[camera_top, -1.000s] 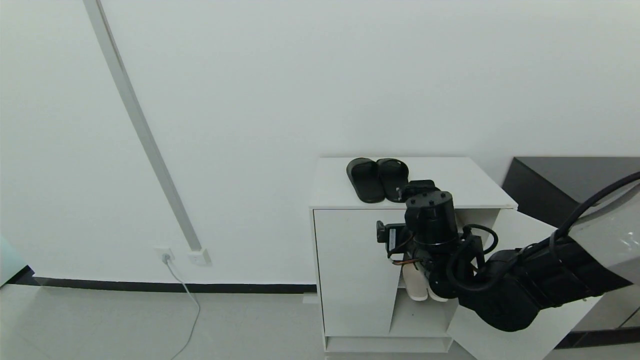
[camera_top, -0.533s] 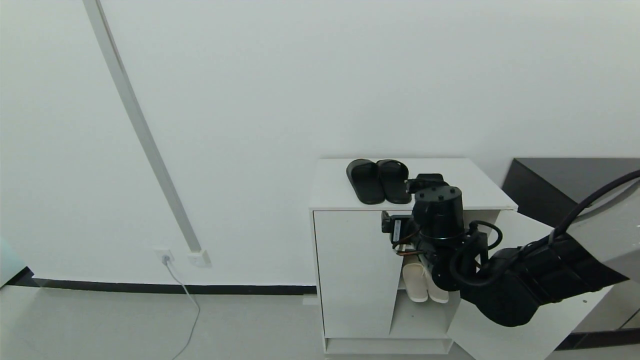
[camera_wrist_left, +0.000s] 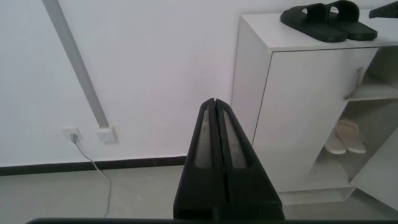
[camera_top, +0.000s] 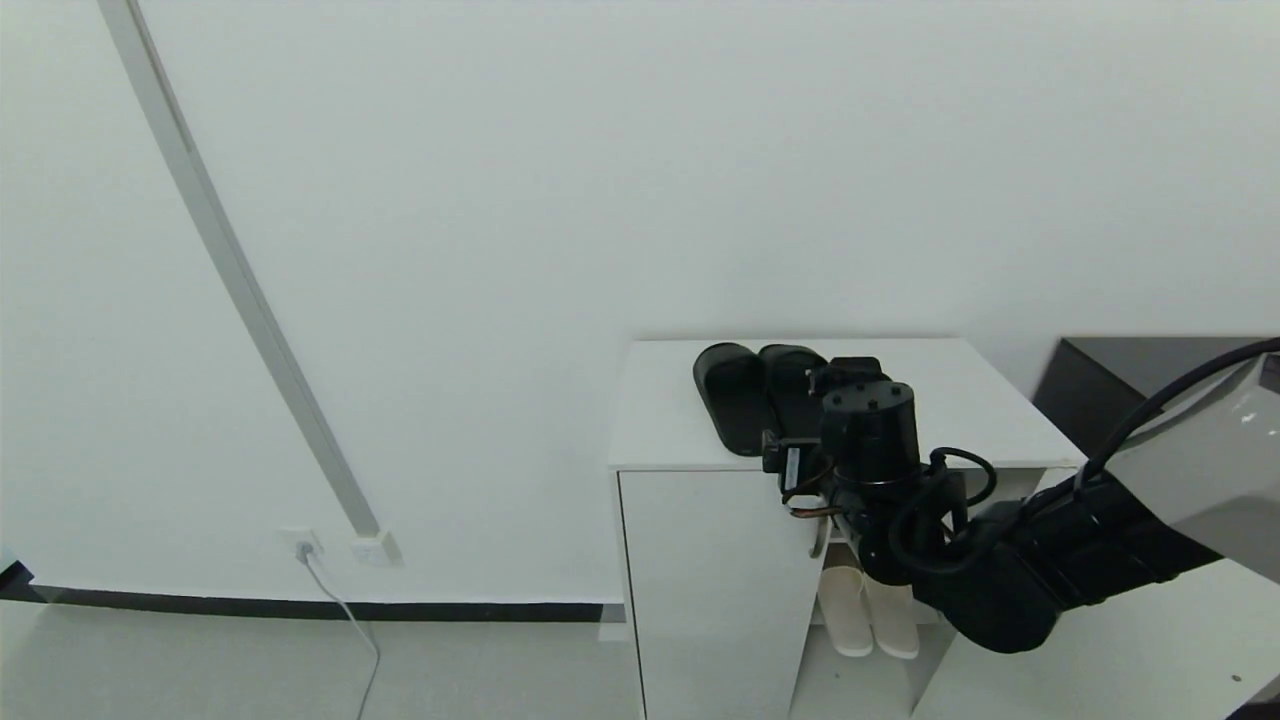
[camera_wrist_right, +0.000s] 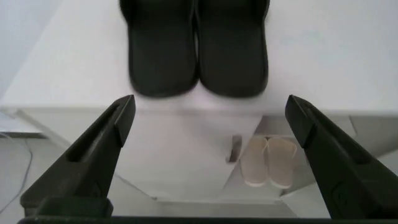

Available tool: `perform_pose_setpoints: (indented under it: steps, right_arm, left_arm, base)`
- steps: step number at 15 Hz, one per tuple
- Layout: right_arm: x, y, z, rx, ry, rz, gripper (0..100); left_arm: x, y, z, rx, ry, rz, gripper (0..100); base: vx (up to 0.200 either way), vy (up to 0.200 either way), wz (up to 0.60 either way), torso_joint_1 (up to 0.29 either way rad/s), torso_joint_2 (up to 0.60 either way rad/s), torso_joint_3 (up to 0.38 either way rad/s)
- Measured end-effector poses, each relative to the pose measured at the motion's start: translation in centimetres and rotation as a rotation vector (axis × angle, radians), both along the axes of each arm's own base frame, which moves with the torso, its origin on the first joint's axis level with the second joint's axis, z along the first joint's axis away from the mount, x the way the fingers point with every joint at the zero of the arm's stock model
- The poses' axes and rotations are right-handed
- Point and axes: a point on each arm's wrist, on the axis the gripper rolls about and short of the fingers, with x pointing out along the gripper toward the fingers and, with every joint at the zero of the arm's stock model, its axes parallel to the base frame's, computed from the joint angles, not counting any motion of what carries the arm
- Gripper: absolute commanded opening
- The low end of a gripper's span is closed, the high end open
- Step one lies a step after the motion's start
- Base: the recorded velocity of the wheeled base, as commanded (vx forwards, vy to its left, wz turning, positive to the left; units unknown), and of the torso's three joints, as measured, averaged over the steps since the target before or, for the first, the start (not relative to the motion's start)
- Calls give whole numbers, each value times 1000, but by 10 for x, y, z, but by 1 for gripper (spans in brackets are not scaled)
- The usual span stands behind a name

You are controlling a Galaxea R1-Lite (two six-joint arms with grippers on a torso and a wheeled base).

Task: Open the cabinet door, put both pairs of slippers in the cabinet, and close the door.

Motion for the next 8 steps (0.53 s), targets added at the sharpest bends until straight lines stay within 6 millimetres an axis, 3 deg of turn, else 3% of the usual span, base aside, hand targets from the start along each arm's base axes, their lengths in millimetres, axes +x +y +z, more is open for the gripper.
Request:
perform_pose_setpoints:
  steps: [6, 8]
  right_arm:
    - [5, 4, -11, -5, 21, 27, 100]
    - [9, 7, -16, -2, 18, 27, 100]
  left_arm:
    - [0, 0, 0, 0, 0, -1, 0]
    - [0, 0, 0, -1, 0, 0, 0]
  base:
    - [200, 0, 0, 2, 3, 3]
    - [0, 0, 0, 0, 0, 0]
